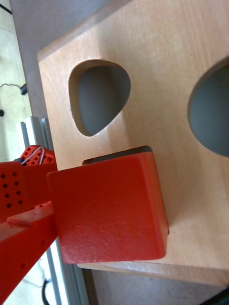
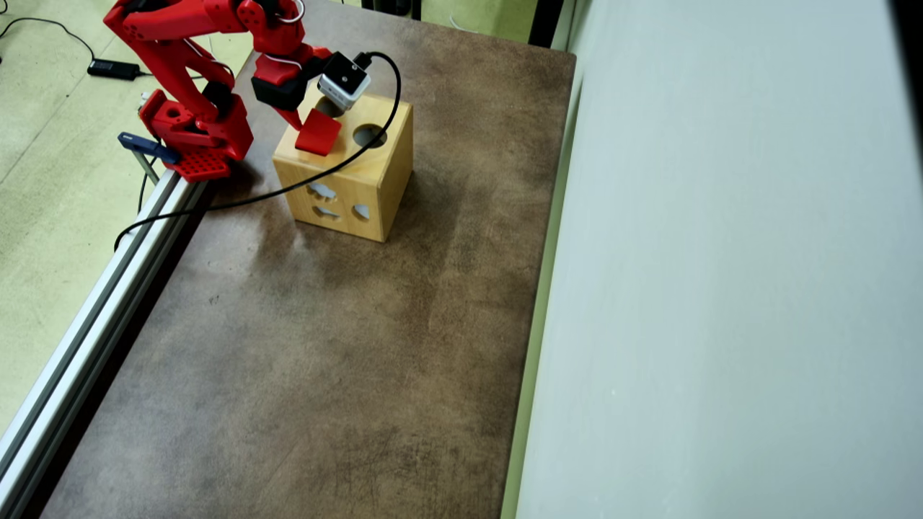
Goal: Pick and place the red cube on the square hole
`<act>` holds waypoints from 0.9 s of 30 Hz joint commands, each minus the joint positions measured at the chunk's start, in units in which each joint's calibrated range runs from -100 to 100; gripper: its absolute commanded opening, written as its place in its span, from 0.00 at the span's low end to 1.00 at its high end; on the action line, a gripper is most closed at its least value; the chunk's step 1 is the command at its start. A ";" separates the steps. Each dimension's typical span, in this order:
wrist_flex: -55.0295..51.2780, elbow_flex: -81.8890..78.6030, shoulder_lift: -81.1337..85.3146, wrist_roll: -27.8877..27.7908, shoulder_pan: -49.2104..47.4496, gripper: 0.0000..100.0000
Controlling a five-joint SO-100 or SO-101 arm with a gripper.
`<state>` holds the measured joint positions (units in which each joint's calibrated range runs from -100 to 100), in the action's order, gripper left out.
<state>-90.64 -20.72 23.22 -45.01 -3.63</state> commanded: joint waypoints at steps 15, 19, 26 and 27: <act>-4.54 1.67 17.93 -0.20 -0.31 0.57; -4.62 1.67 28.12 -0.15 0.14 0.57; -4.54 1.58 51.73 0.34 0.21 0.57; -4.46 1.22 55.80 0.49 0.21 0.57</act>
<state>-95.08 -20.63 66.53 -45.01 -3.56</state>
